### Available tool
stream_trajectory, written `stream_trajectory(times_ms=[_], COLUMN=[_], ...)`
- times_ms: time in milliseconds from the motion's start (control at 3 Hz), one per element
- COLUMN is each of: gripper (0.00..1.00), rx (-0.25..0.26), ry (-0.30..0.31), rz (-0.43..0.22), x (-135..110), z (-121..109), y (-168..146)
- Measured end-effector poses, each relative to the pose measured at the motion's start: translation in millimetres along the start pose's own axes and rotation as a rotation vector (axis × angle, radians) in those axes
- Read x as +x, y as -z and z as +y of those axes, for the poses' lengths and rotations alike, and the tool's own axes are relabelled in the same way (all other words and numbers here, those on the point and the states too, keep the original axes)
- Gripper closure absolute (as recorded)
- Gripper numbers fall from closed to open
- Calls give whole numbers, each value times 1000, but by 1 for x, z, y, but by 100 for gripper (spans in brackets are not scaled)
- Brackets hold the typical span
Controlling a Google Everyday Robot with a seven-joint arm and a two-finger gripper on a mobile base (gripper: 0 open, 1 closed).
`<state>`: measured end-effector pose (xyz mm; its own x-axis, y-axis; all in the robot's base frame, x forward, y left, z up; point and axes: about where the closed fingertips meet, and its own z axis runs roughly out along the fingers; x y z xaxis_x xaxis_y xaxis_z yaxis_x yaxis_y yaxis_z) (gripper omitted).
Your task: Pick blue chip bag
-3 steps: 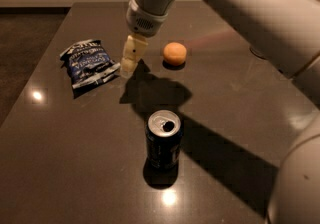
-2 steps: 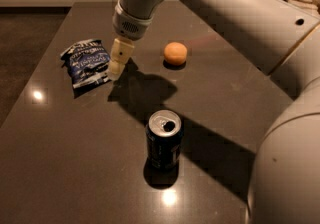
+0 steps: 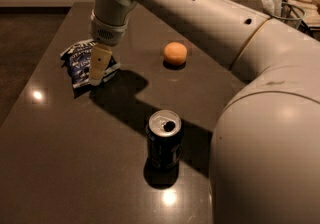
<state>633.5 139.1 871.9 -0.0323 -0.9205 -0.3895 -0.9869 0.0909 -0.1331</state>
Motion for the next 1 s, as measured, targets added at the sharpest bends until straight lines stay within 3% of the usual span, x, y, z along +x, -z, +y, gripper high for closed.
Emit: stream_trajectory(times_ms=[333,1000], gripper=[0,39], rx=[-2,4], ry=[9,15], rz=[31,83], x=[-7,-8], z=[-2,-6], y=[-14,-24])
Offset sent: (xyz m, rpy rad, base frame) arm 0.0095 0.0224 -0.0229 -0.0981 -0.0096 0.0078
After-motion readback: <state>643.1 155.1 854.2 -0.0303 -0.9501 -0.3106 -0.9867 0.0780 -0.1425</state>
